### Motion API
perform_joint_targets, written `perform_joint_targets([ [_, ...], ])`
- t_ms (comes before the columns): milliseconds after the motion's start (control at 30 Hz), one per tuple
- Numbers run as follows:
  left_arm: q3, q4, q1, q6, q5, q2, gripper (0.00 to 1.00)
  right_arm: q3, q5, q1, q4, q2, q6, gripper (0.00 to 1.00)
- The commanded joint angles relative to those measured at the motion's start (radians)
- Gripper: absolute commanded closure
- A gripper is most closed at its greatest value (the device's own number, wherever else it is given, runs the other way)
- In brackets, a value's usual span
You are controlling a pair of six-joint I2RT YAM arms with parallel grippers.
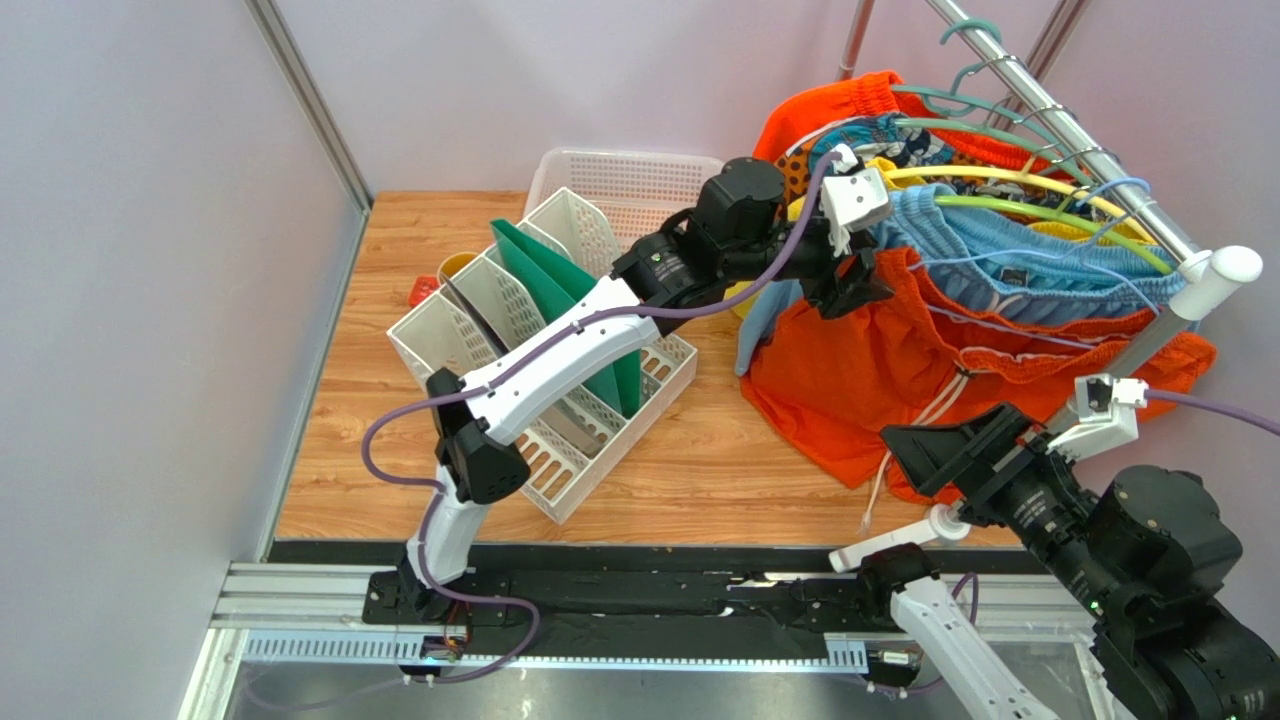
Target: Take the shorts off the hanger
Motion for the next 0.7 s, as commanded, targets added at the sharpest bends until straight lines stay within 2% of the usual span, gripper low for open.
perform_joint_targets([
  [0,0.03,0.04,-0.002,-0.006,0.056,0.017,0.32,0.039,0.032,0.005,-0.28,0.034,-0.015,0.0],
  [233,0.002,0.052,-0.002,-0.075,0.119,0.022,0.45,0.051,0.049,0.005,-0.281,0.057,-0.031,0.0],
  [267,-0.01,0.054,-0.002,-0.083,0.13,0.018,0.49,0.052,0.052,0.005,-0.283,0.059,-0.032,0.0],
  [300,-0.015,0.052,-0.002,-0.083,0.13,0.02,0.58,0.055,0.055,0.004,-0.283,0.057,-0.032,0.0],
  [333,-0.021,0.057,-0.002,-0.106,0.13,0.02,0.61,0.056,0.061,0.007,-0.281,0.055,-0.035,0.0],
  [500,-0.03,0.051,-0.002,-0.146,0.17,0.029,0.67,0.051,0.073,0.007,-0.281,0.057,-0.035,0.0],
  [533,-0.029,0.045,-0.001,-0.144,0.17,0.028,0.78,0.051,0.075,0.007,-0.28,0.057,-0.038,0.0],
  [600,-0.032,0.025,-0.002,-0.144,0.168,0.022,0.8,0.052,0.073,0.005,-0.281,0.059,-0.041,0.0],
  [667,-0.039,0.015,-0.002,-0.146,0.175,0.015,0.75,0.052,0.075,0.007,-0.281,0.052,-0.043,0.0],
])
